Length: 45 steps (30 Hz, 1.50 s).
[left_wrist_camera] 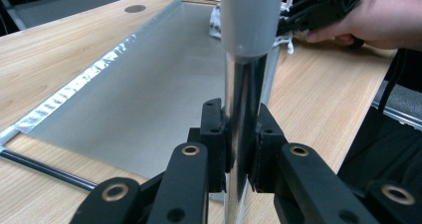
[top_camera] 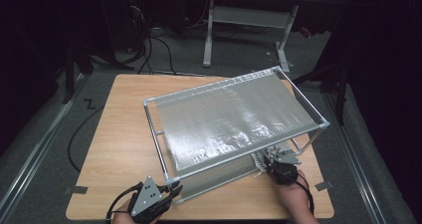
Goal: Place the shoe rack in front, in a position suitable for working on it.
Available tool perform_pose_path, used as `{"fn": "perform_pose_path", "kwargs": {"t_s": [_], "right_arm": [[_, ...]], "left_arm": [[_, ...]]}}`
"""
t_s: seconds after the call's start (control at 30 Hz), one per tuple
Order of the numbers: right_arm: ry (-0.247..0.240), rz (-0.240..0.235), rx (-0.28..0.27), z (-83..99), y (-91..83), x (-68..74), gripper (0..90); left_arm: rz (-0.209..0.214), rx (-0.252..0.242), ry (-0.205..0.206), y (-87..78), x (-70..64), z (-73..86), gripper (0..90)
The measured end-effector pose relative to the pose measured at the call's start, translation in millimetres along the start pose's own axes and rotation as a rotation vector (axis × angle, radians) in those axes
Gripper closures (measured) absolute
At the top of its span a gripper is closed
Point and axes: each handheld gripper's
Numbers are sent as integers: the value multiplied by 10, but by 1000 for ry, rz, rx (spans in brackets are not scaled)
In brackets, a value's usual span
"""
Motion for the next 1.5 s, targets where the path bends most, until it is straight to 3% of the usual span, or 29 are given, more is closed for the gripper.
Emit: {"fn": "perform_pose_path", "kwargs": {"t_s": [0.03,0.1,0.2,0.23,0.3,0.47,0.6,0.93,1.13,1.3,1.5], "right_arm": [[-18,-29,-3,-22,-1,120,723],[-28,-36,-4,-30,-2,165,723],[-65,-78,-13,-63,-8,363,724],[-93,-112,-18,-92,-15,526,724],[-99,-123,-21,-103,-17,581,724],[-165,-192,-36,-176,-28,954,726],[-179,-224,-41,-221,-31,1160,729],[-246,-374,-63,-324,-110,1720,723],[-264,-473,-80,-393,-149,2140,724],[-284,-496,-95,-392,-189,2257,731],[-280,-488,-86,-393,-170,2183,733]], "left_arm": [[0,0,-1,1,0,0,797],[3,-2,-3,1,3,1,798],[3,-2,-3,2,3,2,798],[4,-2,-3,2,4,2,798],[5,-3,-4,3,4,3,798],[3,-1,-4,2,2,1,797],[3,-2,-5,4,2,2,797],[3,-1,-2,5,2,1,797],[1,2,-3,4,1,0,798],[1,2,1,3,0,1,797],[-5,5,4,0,-7,-2,796]]}}
Point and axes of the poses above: each handheld gripper's, and its own axes: y roughly forward along the jaws, z roughly out of its underside, x roughly to its left, and after that the axes turned 4 degrees about -x, right-handed
